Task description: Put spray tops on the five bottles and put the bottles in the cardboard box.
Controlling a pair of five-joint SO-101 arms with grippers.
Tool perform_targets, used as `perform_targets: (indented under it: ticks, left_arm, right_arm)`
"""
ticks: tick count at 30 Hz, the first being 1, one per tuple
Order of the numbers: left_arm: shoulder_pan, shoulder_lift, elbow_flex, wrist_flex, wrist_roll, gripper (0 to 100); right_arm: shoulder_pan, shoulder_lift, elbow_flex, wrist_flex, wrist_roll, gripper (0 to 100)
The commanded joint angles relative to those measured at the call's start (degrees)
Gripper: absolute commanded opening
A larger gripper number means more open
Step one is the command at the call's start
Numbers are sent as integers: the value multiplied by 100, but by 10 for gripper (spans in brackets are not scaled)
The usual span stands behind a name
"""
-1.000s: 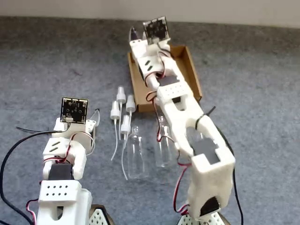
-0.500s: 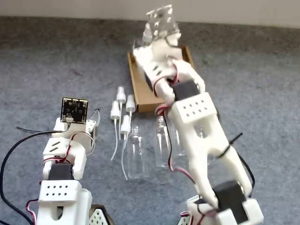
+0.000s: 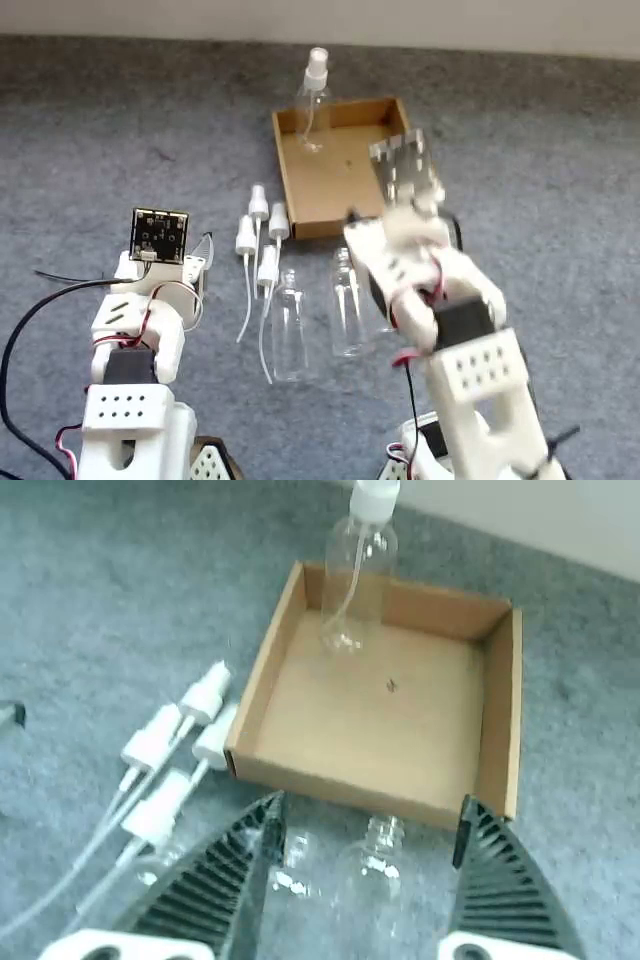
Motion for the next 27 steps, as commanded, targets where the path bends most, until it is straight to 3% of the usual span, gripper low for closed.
perform_targets:
  ticks: [1,10,17,27]
  left_arm:
    - [119,-57,-22,-105,-26,193]
    - [127,-57,-22,-97,-26,193]
    - [127,-57,-22,-97,-26,193]
    - [127,-57,-22,-97,-26,193]
  right_arm:
    - [426,-541,479,84,396,221]
    - [1437,2510,-1657,1270,431,221]
    - [1921,4796,-3363,2158,870,221]
    - [2334,5754,-3327,2149,1143,221]
